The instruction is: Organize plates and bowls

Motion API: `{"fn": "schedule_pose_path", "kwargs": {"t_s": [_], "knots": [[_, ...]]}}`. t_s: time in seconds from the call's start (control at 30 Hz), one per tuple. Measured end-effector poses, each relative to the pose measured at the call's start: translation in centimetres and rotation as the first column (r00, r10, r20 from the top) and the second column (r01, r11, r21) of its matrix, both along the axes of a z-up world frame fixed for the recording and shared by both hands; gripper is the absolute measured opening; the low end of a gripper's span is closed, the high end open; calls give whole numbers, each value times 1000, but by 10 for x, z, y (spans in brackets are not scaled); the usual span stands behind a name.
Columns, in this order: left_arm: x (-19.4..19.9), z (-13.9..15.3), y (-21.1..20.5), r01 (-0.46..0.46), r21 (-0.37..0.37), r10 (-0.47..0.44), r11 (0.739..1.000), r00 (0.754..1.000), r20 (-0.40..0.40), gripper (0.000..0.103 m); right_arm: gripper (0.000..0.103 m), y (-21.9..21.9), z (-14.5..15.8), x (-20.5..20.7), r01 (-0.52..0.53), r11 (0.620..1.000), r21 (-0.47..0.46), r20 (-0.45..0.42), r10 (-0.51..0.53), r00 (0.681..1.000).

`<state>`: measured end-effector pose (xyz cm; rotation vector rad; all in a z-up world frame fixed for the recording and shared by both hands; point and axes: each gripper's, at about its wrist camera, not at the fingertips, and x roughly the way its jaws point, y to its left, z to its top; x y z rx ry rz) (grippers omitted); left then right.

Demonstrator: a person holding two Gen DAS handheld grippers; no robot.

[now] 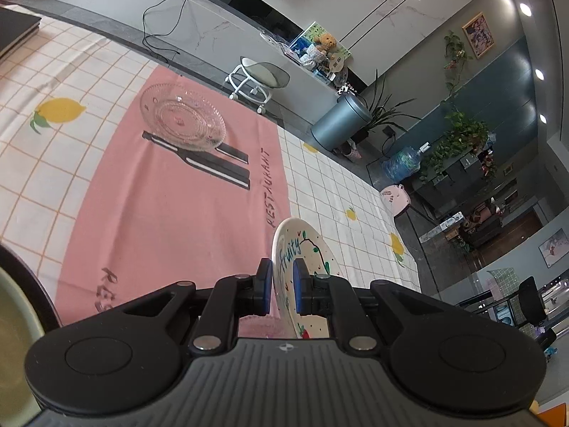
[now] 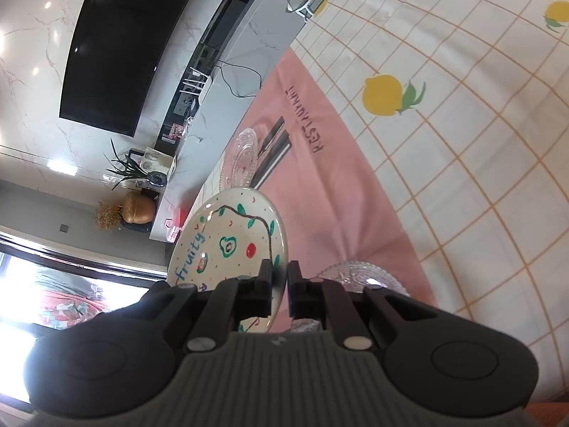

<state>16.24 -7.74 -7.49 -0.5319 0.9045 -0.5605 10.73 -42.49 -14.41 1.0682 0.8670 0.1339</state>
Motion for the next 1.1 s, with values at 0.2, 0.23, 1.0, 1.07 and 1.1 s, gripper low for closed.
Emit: {"fn": "schedule_pose_path", "kwargs": {"t_s": [0.2, 0.23, 1.0, 1.07, 1.1], "knots": [[-23, -17, -7, -14, -9, 14, 1000, 999, -34, 13, 6, -12, -9, -24, -8, 1000, -13, -53, 8, 999], [-25, -19, -7, -17, -11, 16, 1000, 999, -42, 13, 6, -13, -9, -27, -10, 1000, -18, -59, 9, 998], [-62, -61, -5, -48, 17, 50, 999, 990, -133, 13, 6, -5, -11, -33, -98, 978, -183, -173, 66, 983], [-64, -62, -5, -46, 25, 49, 999, 990, -132, 13, 6, -4, -12, -32, -104, 976, -192, -179, 69, 981], [-65, -62, -6, -46, 27, 49, 999, 990, -132, 13, 6, -3, -12, -32, -107, 974, -199, -184, 70, 980]]}}
